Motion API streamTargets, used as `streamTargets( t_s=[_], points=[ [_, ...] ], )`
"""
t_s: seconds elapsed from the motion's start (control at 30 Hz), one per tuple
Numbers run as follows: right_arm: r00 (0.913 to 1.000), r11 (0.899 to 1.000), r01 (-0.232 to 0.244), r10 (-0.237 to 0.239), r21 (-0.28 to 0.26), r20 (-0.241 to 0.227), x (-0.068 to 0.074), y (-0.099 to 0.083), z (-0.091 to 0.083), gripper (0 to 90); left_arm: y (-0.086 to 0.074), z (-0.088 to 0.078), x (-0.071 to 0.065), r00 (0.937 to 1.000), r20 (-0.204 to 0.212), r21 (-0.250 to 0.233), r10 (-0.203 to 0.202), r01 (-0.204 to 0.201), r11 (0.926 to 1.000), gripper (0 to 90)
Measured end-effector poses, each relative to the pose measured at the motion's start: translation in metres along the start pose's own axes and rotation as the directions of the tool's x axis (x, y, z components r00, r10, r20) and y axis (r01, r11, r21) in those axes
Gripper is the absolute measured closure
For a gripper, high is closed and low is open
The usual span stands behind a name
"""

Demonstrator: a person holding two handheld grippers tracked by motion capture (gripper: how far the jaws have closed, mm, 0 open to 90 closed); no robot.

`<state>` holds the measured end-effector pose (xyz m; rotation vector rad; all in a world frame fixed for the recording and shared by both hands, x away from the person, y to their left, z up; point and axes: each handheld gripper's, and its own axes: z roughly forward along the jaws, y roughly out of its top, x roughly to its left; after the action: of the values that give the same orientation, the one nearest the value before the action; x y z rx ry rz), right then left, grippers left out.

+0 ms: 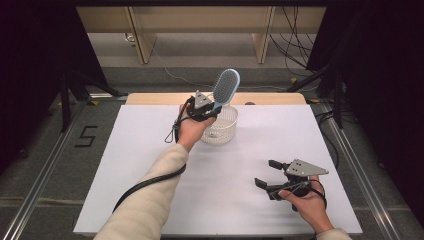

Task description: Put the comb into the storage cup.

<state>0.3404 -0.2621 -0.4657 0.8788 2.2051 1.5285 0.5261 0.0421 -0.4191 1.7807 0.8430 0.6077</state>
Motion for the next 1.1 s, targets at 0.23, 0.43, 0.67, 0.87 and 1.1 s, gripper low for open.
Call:
streamTargets(
  t_s=[0.23,0.43,0.67,0.87,1.1],
  points=[
    [1.0000,1.000,0.001,-0.001,0.001,0.001,0.000,0.000,0.000,15.1,-0.002,0.002,0.000,1.0000,-0.002,0.023,-0.007,0.007,0.9997,69.1],
    [1.0000,1.000,-0.001,0.001,0.000,0.001,0.000,0.000,0.000,15.1,-0.006,0.002,0.001,0.9998,0.001,0.053,-0.018,0.017,0.9984,67.5],
    [1.0000,1.000,-0.001,0.001,0.001,0.001,0.000,0.000,0.000,15.1,-0.008,-0.001,0.002,0.9979,-0.019,0.131,-0.062,0.064,0.9893,53.3],
    [1.0000,1.000,-0.001,0.001,0.002,-0.001,0.000,0.000,0.000,15.1,-0.007,-0.009,0.003,0.9972,-0.037,0.112,-0.065,0.069,0.9912,42.5],
    [1.0000,1.000,0.000,0.000,0.002,0.001,0.000,0.000,0.001,15.1,0.003,-0.023,0.006,0.9945,-0.076,0.099,-0.072,0.079,0.9919,33.0]
  ],
)
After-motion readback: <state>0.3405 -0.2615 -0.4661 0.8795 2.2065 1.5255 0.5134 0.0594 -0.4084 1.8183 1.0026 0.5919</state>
